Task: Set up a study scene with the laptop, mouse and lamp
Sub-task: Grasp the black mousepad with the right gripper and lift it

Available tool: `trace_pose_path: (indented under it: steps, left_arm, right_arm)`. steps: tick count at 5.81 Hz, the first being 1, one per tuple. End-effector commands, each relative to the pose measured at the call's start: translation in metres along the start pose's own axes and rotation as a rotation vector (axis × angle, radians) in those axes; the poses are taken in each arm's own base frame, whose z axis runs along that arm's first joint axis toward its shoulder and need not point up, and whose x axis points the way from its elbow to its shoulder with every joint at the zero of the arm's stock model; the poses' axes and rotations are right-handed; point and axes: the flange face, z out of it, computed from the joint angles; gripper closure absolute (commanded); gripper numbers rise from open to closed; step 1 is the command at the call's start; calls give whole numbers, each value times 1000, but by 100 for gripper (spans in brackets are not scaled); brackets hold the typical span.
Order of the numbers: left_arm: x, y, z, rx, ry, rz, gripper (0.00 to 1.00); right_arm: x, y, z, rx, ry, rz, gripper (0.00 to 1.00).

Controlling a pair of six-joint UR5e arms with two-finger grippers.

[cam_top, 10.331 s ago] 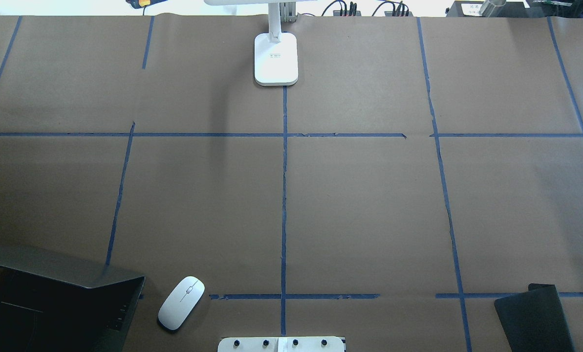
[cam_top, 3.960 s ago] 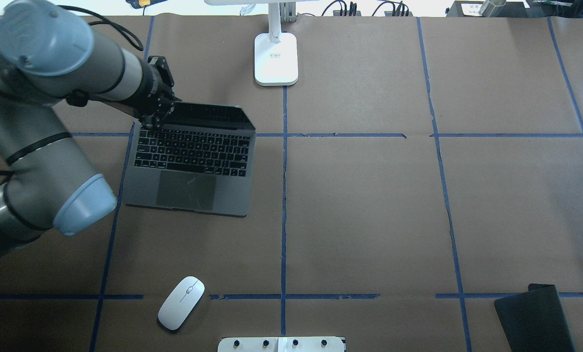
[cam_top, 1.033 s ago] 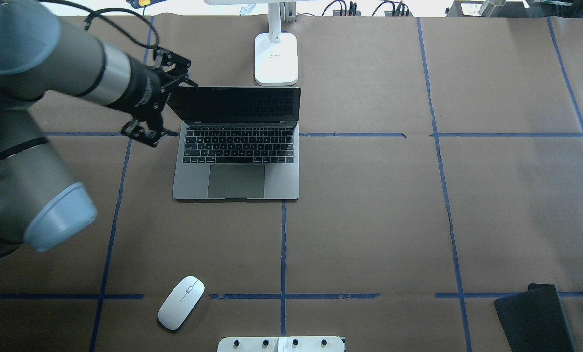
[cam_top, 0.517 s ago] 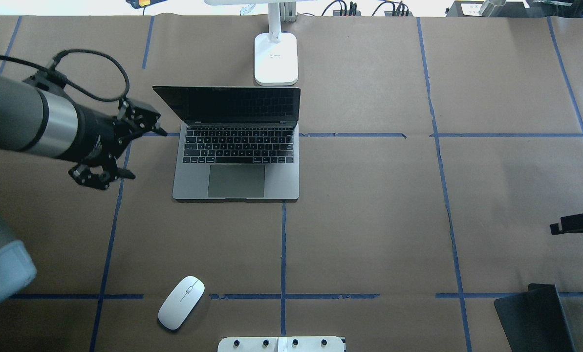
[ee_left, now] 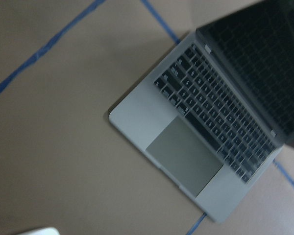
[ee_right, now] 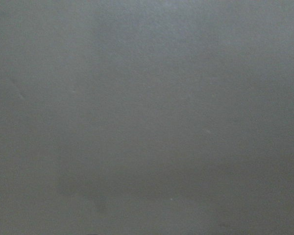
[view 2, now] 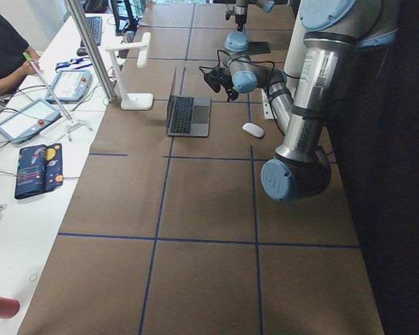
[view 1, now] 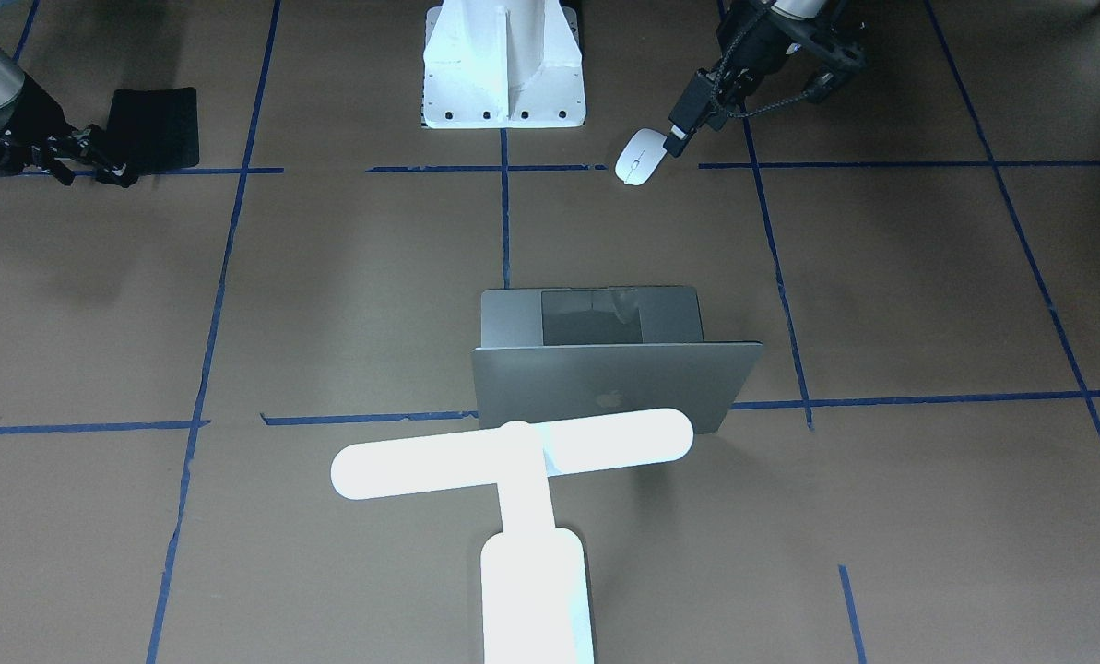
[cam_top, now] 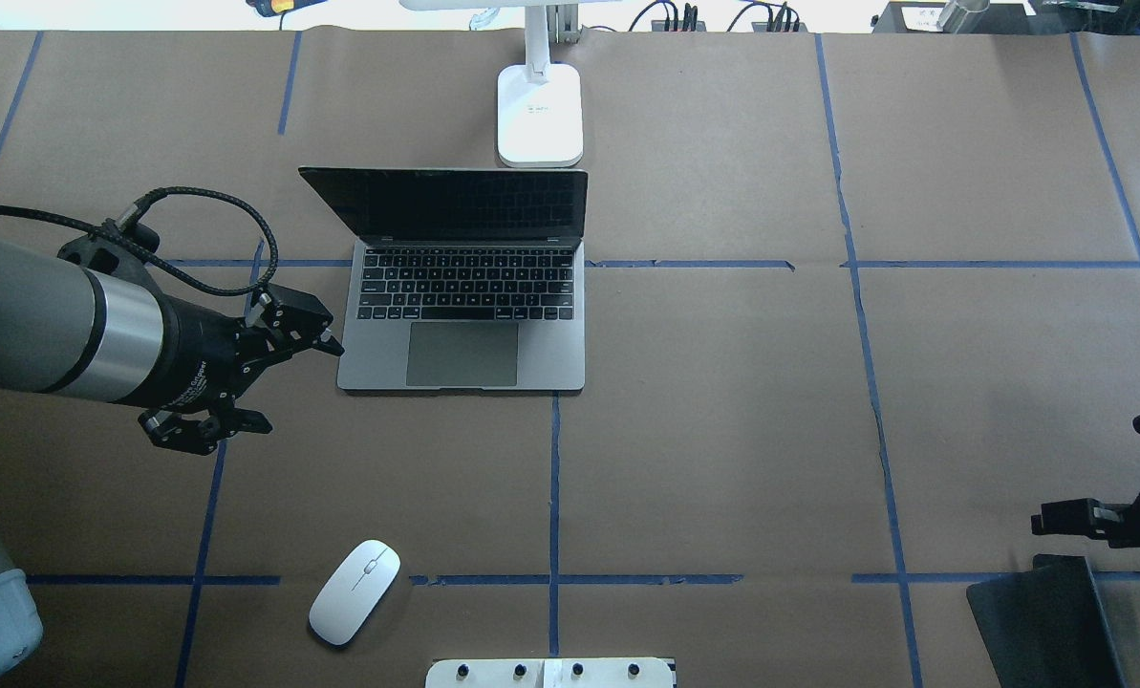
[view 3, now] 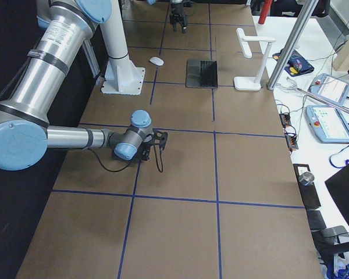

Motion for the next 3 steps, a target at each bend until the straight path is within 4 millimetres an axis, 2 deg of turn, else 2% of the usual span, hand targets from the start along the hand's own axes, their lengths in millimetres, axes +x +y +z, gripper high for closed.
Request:
trace_pose_path:
  steps: [1,2,3]
  left_arm:
    - [0,2,-1,-3,2,3,0]
    - [0,2,-2,-4,4,4,0]
    - [0,4,-7,-7,10,7,0]
  right_arm:
    - [13,20,13,-54,46,-16,7]
    - [7,24,17,-68,41,-25,11]
    - [8,24,17,-68,42,-27,33]
